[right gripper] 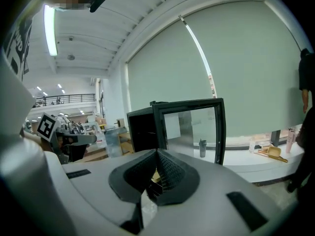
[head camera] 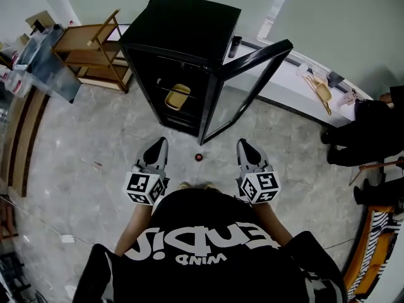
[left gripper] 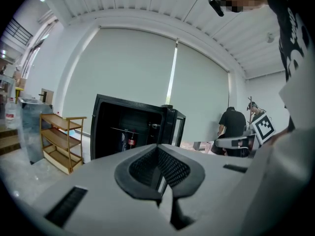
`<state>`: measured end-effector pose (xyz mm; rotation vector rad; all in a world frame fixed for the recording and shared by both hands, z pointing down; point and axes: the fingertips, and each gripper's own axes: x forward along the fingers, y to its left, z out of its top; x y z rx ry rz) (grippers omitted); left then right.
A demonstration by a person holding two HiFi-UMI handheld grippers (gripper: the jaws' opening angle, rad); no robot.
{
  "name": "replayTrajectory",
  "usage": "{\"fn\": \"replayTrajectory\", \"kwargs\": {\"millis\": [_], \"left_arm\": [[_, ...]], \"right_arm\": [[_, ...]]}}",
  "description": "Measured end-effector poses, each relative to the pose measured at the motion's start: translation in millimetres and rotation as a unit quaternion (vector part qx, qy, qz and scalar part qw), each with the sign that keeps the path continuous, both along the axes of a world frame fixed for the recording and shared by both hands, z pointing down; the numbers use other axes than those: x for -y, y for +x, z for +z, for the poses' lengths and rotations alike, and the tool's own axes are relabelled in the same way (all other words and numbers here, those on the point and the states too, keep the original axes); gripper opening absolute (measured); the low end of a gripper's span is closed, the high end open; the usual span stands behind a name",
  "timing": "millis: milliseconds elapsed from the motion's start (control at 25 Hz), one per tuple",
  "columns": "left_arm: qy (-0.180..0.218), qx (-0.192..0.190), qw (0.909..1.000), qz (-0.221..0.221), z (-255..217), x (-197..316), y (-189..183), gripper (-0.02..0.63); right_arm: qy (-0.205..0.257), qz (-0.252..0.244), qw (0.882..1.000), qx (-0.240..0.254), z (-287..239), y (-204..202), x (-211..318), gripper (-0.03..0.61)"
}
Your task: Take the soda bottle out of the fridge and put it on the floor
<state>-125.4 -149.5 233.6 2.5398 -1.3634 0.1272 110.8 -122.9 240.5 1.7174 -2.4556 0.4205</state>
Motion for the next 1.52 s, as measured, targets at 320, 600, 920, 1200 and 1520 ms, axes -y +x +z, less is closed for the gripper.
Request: {"fn": "replayTrajectory", "kwargs": {"millis": [320, 600, 920, 1200, 1520], "left_arm": [[-0.022, 0.003, 0.9997, -0.01, 2, 4, -3, 0.008], [-0.013, 0.003, 0.9995, -0.028, 3, 12, -10, 0.008], [-0.022, 0.001, 0.9995, -0.024, 5, 12, -3, 0.008], [-0.026, 0.004, 0.9994, -0.023, 8, 11, 2, 0.008], [-0.023, 0.002, 0.9995, -0.023, 11, 8, 4, 0.008]], "right_arm": [[0.003, -0.006, 1.0, 0.001, 0, -8, 8, 0.025], [0.003, -0.016, 1.0, -0.006, 0, -14, 13, 0.025], [-0.003, -0.024, 1.0, -0.009, 3, -19, 13, 0.025], [-0.007, -0.028, 1.0, -0.008, 6, -18, 14, 0.025], [-0.009, -0.028, 1.0, -0.005, 8, -17, 11, 0.025]]}}
